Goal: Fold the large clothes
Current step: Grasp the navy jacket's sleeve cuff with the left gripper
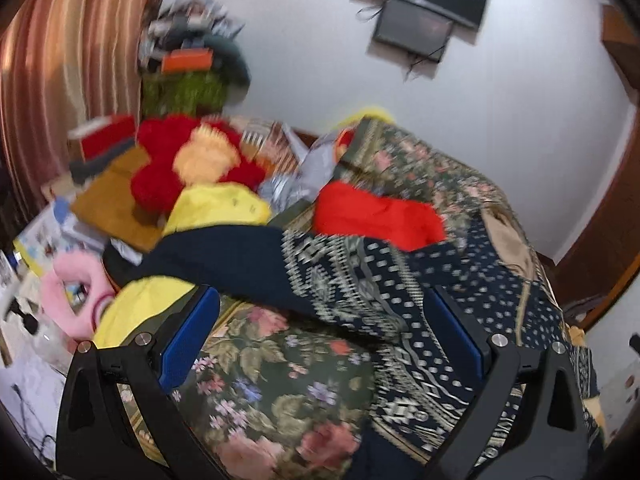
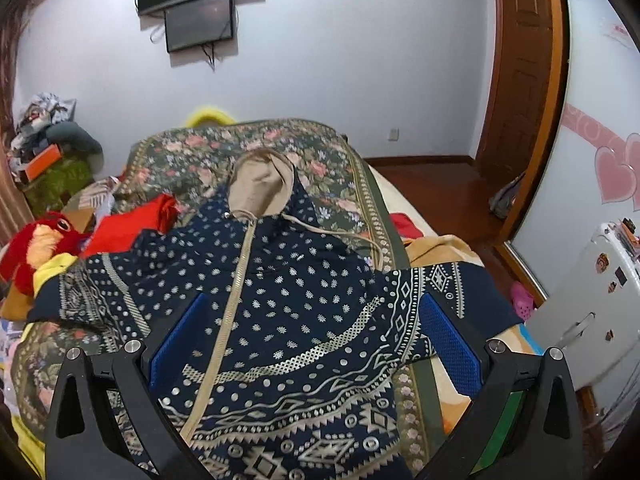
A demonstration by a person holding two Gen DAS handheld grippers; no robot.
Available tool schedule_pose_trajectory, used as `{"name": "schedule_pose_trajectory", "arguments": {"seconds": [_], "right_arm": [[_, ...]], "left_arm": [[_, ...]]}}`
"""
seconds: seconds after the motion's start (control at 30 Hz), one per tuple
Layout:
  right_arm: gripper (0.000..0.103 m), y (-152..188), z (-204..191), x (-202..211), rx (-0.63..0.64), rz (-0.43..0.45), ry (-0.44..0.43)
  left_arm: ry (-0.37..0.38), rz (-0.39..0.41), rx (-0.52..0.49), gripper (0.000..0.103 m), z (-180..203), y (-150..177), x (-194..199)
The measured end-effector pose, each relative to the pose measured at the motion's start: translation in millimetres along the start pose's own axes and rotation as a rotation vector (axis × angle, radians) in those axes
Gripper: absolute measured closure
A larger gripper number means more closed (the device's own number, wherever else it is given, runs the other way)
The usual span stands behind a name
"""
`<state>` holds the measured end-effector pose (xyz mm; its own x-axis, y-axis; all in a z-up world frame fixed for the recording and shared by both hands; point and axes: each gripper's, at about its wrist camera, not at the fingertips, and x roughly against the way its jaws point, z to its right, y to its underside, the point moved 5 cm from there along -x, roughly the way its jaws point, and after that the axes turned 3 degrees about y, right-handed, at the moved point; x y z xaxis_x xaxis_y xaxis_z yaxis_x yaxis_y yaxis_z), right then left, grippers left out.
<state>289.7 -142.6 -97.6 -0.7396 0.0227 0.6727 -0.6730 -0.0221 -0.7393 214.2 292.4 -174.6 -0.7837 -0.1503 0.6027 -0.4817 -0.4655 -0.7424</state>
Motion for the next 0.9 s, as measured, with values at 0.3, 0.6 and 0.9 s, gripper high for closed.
{"name": "schedule_pose_trajectory", "arguments": {"seconds": [0.3,0.6,0.9], "right_arm": [[0.0,5,-16,-40,0.018,-0.104,-0.036],[0.0,13,-21,-61,0.001,-0.168,-0.058],[0.0,12,-17,-59,-0.012,-0.169,-0.069]], "left_arm": [[0.083,-0.222,0.246,0.013,-76,5,-84],[0.178,-0.259,0.542,0.021,-133,8,-128],[0.07,-0.227,0.625,0.032,-175,-9,-157]]}}
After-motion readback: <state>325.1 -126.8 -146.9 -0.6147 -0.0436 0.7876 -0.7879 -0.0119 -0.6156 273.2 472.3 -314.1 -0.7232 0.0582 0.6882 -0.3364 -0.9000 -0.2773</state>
